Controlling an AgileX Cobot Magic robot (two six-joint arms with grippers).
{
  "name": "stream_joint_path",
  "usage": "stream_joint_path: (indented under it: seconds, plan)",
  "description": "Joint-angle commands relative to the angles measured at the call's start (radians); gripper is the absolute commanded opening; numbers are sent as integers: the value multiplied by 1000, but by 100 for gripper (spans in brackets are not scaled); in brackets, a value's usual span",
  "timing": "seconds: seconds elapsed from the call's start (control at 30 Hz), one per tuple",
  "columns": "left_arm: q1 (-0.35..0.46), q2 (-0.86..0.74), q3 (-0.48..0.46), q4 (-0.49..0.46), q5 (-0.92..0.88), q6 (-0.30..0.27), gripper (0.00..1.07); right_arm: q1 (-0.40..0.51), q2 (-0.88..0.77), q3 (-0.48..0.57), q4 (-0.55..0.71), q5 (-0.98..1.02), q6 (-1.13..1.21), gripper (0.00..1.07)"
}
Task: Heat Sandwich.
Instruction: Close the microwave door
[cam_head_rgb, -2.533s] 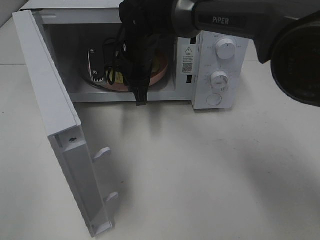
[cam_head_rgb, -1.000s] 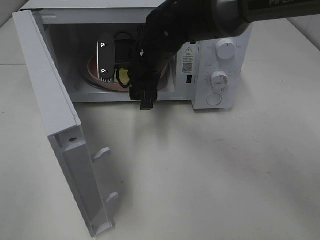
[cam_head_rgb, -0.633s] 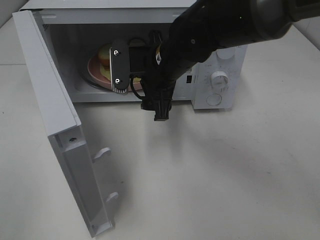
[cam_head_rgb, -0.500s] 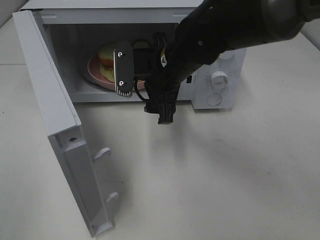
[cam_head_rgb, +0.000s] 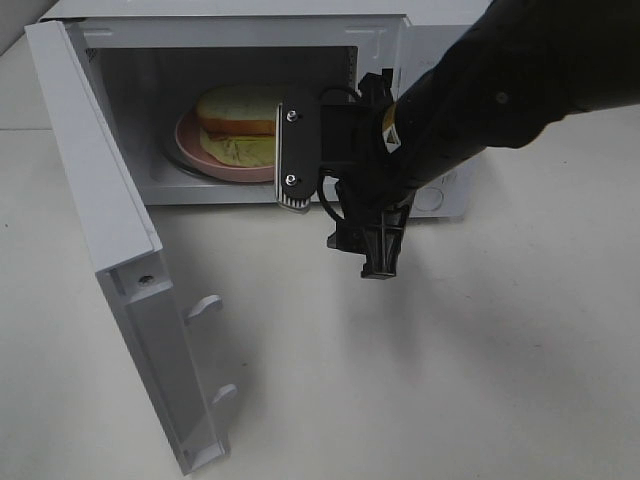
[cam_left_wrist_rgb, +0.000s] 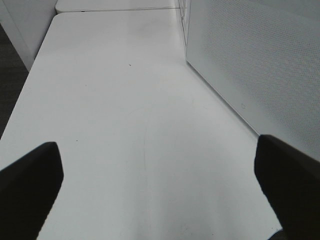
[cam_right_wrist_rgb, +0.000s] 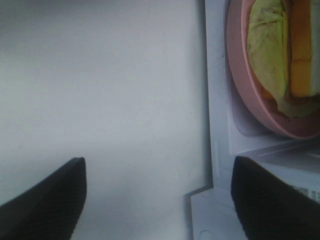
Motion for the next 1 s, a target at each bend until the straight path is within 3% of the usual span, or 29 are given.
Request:
stream_joint_path:
  seconds: [0.03, 0.43, 0.73, 1.0]
  plan:
    - [0, -8, 2, -6, -1, -1, 102, 1, -70, 54, 1, 24, 65, 76]
    - [0, -8, 2, -6, -1, -1, 102, 1, -249, 170, 1, 160, 240, 76]
    - [0, -8, 2, -6, -1, -1, 102, 1, -452, 263, 1, 368, 512, 76]
    - [0, -8, 2, -6, -1, -1, 102, 1, -653, 278, 9, 559, 779, 76]
